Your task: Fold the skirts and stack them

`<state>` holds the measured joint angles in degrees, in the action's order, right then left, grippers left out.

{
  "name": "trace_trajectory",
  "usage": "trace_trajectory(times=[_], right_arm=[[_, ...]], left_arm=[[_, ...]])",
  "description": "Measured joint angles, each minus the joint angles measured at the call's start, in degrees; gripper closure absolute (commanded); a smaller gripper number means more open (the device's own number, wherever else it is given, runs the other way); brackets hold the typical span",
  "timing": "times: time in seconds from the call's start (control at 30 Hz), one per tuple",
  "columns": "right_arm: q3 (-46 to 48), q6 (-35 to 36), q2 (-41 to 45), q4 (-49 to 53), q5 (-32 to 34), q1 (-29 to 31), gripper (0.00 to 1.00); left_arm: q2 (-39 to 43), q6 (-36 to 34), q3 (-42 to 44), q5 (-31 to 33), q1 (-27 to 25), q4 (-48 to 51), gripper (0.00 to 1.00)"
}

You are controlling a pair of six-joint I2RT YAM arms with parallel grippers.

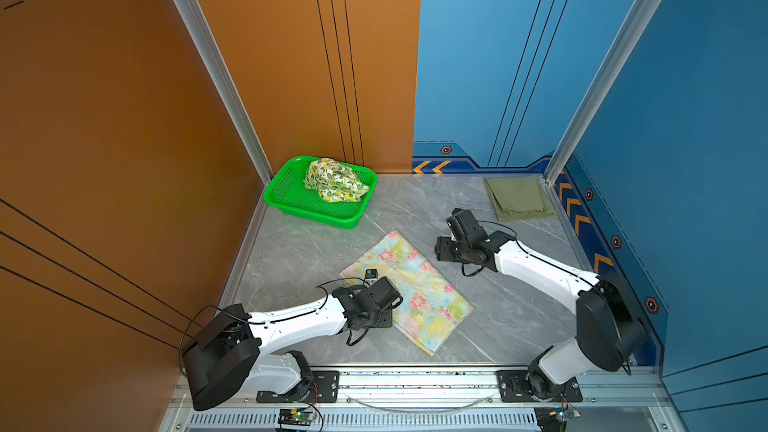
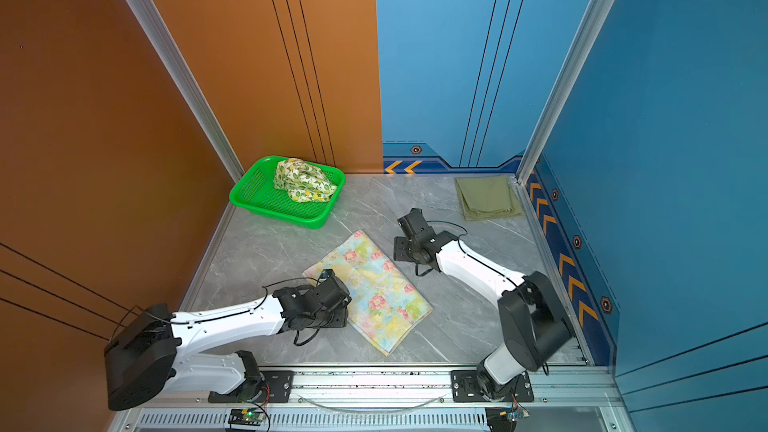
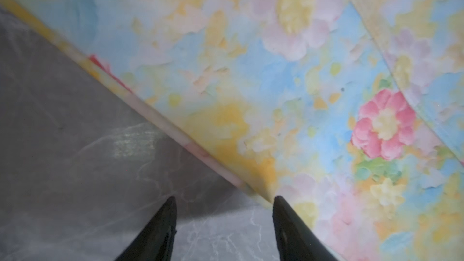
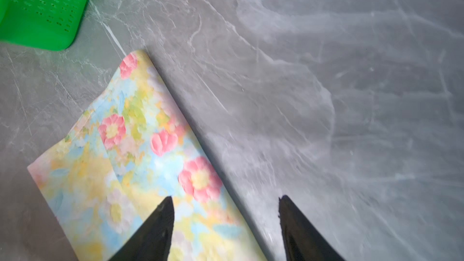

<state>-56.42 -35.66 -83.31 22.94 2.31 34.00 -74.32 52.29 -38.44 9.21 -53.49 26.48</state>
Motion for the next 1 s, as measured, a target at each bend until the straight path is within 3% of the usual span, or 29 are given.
trace_trajectory(times=[0.2, 0.37, 0.53, 0.7, 1.0], right_arm=[[16.8, -14.7, 21.6, 3.1, 2.7, 5.5, 0.34], [22.8, -27.5, 30.3, 4.8, 5.1, 14.0, 0.34], [25.2, -38.7, 32.0, 5.2, 7.9, 21.4, 0.37], [25.5, -46.8, 31.8, 6.7, 10.1, 27.0, 0.38], [26.4, -52.8, 29.1, 6.3, 10.8, 29.0, 0.38]], left_arm=[[-2.3, -6.8, -10.3, -0.1, 6.4, 0.8, 0.28], [-7.4, -12.6, -16.3, -0.7, 13.9, 0.8, 0.26], [-11.4, -16.7, -18.8, -2.0, 19.7, 0.9, 0.26], [-12.7, -18.7, -20.6, -3.5, 21.9, 1.4, 0.26], [-12.7, -19.1, -19.4, -5.4, 22.8, 1.0, 0.26]])
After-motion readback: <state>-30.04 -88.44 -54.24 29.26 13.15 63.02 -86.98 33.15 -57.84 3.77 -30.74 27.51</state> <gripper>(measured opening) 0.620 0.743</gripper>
